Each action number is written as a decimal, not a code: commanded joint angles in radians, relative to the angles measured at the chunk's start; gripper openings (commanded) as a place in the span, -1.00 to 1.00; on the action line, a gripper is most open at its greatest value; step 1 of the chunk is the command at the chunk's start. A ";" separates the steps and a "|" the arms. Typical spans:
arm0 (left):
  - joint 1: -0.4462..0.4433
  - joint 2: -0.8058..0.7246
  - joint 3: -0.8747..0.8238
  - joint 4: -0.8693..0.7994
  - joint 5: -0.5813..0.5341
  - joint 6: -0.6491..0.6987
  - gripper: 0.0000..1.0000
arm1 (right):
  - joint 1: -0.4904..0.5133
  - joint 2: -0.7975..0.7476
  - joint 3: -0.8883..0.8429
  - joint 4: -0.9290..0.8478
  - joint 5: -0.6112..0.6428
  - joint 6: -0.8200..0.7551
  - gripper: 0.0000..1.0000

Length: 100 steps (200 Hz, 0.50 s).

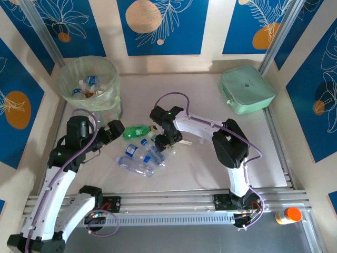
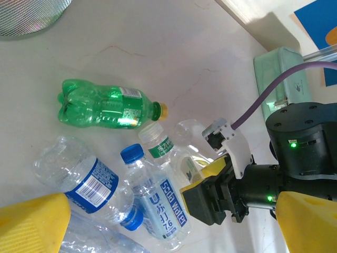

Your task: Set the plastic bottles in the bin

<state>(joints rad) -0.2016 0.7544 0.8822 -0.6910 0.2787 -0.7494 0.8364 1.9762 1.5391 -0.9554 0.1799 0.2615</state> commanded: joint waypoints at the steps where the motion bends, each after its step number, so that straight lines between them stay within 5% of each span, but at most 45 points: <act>1: -0.006 -0.006 -0.016 0.033 0.029 0.033 0.99 | -0.002 0.010 -0.003 -0.007 -0.017 -0.009 0.35; 100: -0.007 0.025 -0.002 0.047 0.091 0.050 0.99 | 0.013 -0.021 -0.063 0.056 -0.024 -0.033 0.38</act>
<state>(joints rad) -0.2016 0.7822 0.8730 -0.6659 0.3290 -0.7235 0.8402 1.9759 1.4967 -0.9157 0.1688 0.2497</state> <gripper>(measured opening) 0.994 0.687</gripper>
